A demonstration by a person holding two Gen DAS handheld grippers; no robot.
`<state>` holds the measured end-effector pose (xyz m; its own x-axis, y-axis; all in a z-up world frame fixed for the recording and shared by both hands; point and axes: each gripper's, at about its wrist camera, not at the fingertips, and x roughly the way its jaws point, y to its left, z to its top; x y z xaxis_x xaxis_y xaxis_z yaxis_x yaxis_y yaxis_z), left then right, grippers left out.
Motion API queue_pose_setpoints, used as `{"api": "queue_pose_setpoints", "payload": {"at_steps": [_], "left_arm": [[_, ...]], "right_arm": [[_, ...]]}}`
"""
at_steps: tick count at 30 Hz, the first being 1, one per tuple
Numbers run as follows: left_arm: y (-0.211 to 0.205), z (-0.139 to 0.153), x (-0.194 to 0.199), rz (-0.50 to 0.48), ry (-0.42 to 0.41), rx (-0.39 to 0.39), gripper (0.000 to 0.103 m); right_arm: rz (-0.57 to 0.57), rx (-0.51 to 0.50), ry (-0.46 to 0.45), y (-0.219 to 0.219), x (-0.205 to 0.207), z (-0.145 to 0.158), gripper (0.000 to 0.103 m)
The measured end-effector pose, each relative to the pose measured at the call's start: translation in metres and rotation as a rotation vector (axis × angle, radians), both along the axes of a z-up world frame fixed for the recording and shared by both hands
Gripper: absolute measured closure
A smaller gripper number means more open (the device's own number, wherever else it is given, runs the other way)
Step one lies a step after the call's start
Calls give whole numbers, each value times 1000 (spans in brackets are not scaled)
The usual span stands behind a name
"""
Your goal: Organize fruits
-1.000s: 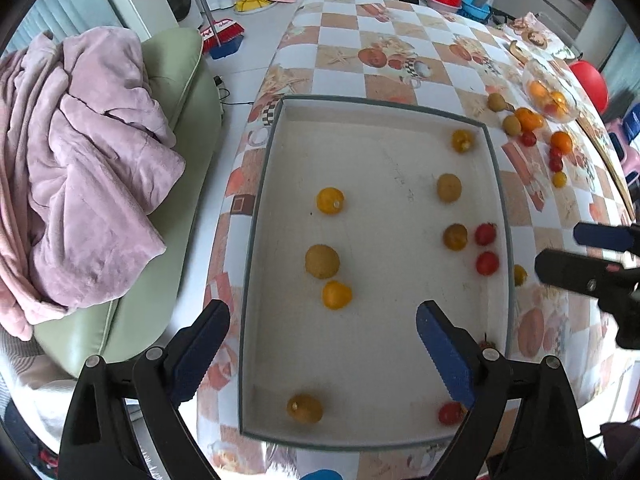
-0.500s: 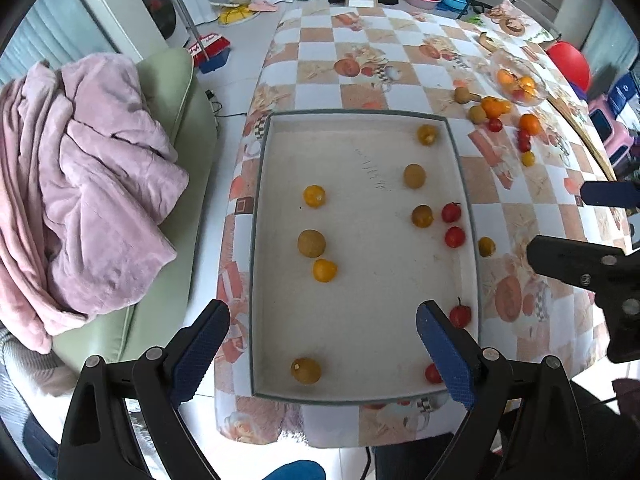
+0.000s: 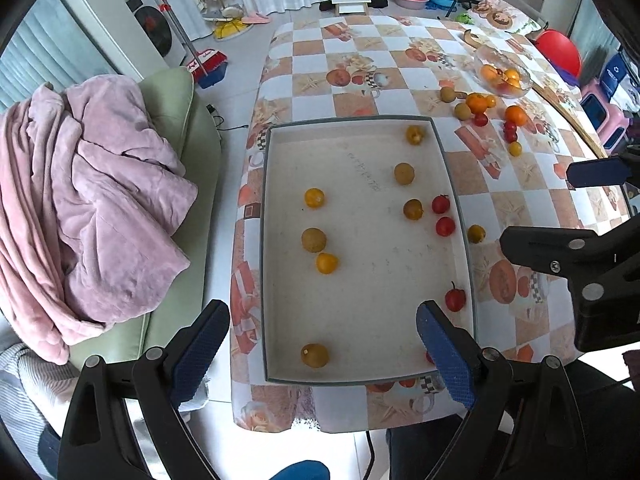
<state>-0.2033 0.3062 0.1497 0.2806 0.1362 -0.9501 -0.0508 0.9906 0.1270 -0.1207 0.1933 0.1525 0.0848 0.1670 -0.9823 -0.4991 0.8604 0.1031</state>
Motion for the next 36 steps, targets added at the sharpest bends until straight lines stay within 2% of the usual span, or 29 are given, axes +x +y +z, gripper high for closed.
{"api": "queue_pose_setpoints", "payload": {"at_steps": [36], "left_arm": [[-4,0,0,-18,-8,10,8]], "right_arm": [[23,-19,-9,11,-2,-2,0]]}}
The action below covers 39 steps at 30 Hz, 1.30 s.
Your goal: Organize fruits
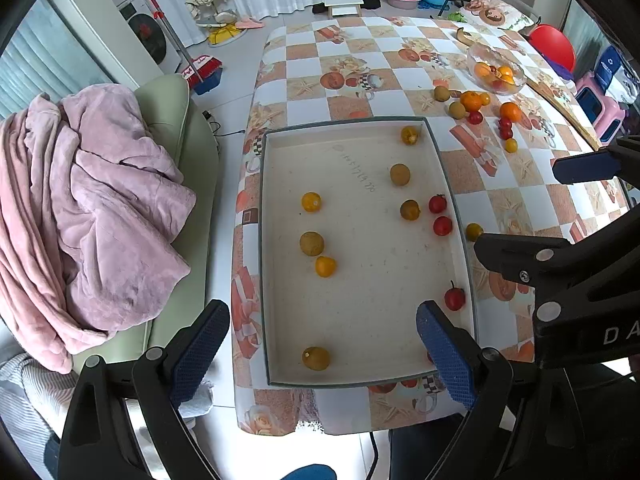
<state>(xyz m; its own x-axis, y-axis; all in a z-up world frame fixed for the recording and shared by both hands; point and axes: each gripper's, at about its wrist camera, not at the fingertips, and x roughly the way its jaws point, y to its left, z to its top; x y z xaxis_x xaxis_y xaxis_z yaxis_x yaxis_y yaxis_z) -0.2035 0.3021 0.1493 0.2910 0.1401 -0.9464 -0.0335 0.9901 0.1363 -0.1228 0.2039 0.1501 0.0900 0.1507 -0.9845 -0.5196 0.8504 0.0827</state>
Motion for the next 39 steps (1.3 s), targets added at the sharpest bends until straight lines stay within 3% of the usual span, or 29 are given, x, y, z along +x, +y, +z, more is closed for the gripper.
{"api": "queue_pose_setpoints", "payload": {"at_steps": [39], "left_arm": [[-11,-1,-1,-35,3,-9,8]], "right_arm": [[-4,0,0,0,-2,0,0]]}}
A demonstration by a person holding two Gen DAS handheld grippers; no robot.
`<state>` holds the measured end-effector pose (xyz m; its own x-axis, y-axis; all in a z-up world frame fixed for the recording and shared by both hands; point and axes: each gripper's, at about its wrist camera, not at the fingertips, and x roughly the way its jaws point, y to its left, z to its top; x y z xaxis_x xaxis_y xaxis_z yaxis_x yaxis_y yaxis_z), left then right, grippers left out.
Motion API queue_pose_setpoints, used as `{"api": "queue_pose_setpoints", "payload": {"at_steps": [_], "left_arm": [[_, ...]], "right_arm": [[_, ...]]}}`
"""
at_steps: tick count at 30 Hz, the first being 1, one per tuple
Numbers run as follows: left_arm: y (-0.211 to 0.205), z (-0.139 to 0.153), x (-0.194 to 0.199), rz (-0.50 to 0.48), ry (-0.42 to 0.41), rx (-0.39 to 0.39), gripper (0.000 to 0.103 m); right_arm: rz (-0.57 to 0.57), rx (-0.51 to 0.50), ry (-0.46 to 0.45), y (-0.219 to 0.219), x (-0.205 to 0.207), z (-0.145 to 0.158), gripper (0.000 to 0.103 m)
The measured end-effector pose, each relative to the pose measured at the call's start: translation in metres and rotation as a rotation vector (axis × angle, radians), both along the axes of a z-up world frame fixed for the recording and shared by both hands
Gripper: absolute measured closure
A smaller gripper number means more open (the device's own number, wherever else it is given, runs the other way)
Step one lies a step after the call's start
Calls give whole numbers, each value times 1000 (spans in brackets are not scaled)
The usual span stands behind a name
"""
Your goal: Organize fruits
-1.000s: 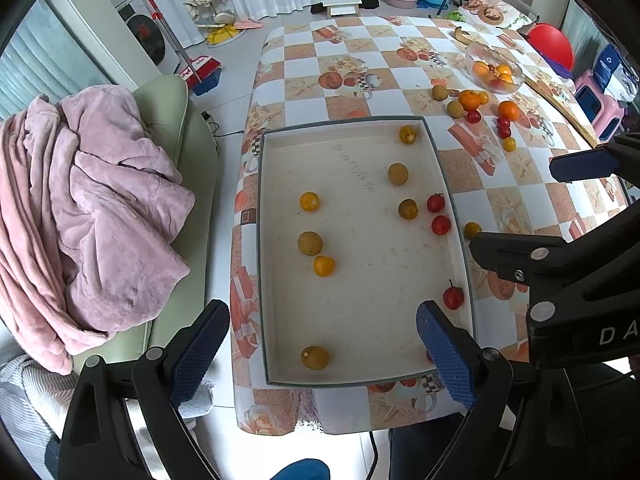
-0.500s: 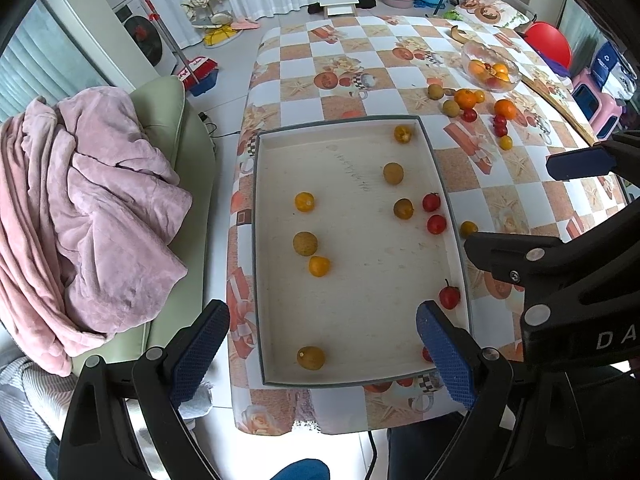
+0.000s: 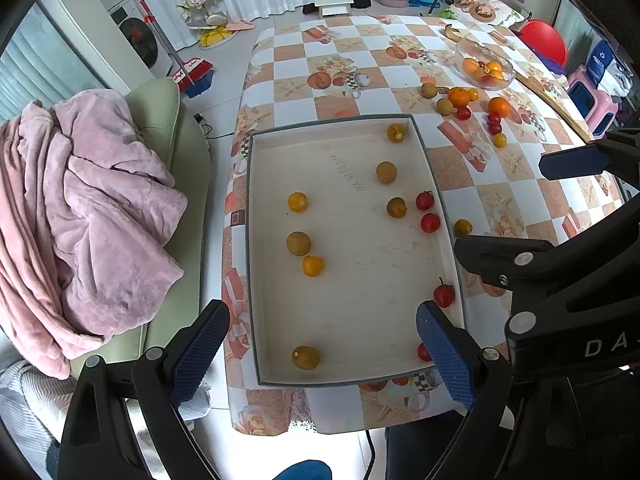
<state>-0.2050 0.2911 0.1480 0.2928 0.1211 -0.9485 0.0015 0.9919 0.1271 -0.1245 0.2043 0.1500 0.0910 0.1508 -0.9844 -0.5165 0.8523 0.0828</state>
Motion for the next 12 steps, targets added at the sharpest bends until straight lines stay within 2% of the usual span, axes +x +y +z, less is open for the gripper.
{"api": "queue_pose_setpoints", "payload": {"at_steps": [6,12], "left_arm": [[5,-2,0,16,11,-13,8],[8,3,-2,23,-23,-25,8]], "right_arm": [[-1,0,0,0,0,0,0],[-1,0,0,0,0,0,0]]}}
